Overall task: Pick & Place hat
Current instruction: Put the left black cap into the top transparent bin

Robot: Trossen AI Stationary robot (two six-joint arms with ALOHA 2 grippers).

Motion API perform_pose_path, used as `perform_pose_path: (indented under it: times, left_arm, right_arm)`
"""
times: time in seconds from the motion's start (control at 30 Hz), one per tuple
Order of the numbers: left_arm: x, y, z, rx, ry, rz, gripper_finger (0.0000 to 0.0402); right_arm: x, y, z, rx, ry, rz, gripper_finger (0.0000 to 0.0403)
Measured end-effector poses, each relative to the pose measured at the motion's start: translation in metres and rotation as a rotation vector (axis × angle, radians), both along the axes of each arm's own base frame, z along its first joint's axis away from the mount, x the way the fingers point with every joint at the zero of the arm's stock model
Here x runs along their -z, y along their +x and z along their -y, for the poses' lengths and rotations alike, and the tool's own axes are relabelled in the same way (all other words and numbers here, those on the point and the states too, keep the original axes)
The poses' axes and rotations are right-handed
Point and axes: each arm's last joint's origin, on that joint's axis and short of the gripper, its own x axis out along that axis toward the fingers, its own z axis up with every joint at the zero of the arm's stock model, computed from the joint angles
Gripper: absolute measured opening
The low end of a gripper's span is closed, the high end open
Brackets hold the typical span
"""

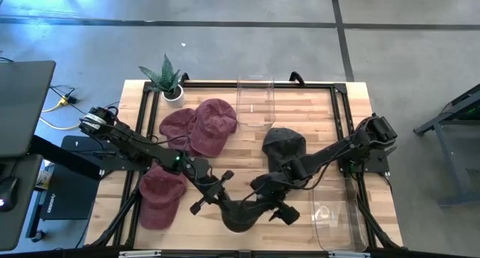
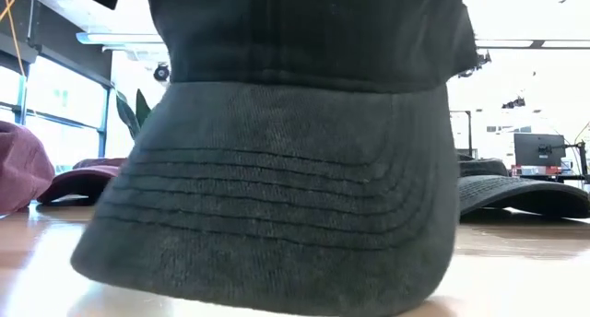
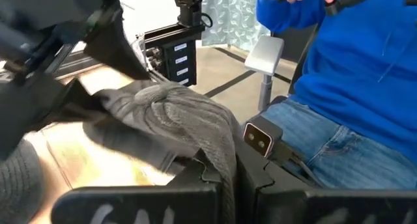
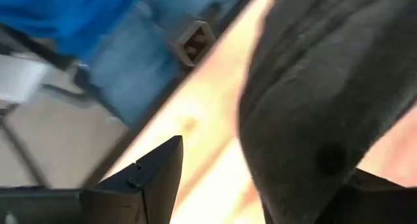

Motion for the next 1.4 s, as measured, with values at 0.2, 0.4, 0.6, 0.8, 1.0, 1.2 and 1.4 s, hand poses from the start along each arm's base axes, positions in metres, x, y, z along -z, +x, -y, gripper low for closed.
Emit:
perform_pose_path:
  times: [0.2,0.4,0.6,0.8,1.0,1.2,1.4]
  left_arm:
    - [0.001,0.0,0.0,-0.011,0.006,-0.005,0.0003]
    - [0.004,0.001,-0.002,-0.092,0.041,-0.025,0.0003]
    - [0.002,0.002,-0.003,-0.136,0.046,-0.001,0.0003]
    - [0.002,0.003,-0.005,-0.184,0.058,0.008,0.0003]
    - [0.001,0.003,-0.005,-0.189,0.056,0.012,0.0003]
    - [0.0,0.004,-0.005,-0.194,0.049,0.027,0.0003]
    - [0.0,0.004,-0.005,-0.197,0.044,0.023,0.0003]
  right_arm:
    - [-0.007,0.005,0.007,0.143,-0.139,0.117,0.0236]
    - [-0.032,0.003,0.008,0.162,-0.065,0.237,0.0236]
    - [-0.036,0.009,0.008,0.227,0.0,0.27,0.0236]
    - [-0.036,0.018,0.005,0.258,0.058,0.318,0.0236]
    - [-0.036,0.019,0.007,0.336,0.025,0.338,0.0235]
    - [-0.036,0.021,0.01,0.366,0.054,0.314,0.0216]
    - [-0.035,0.021,0.012,0.383,0.066,0.292,0.0137]
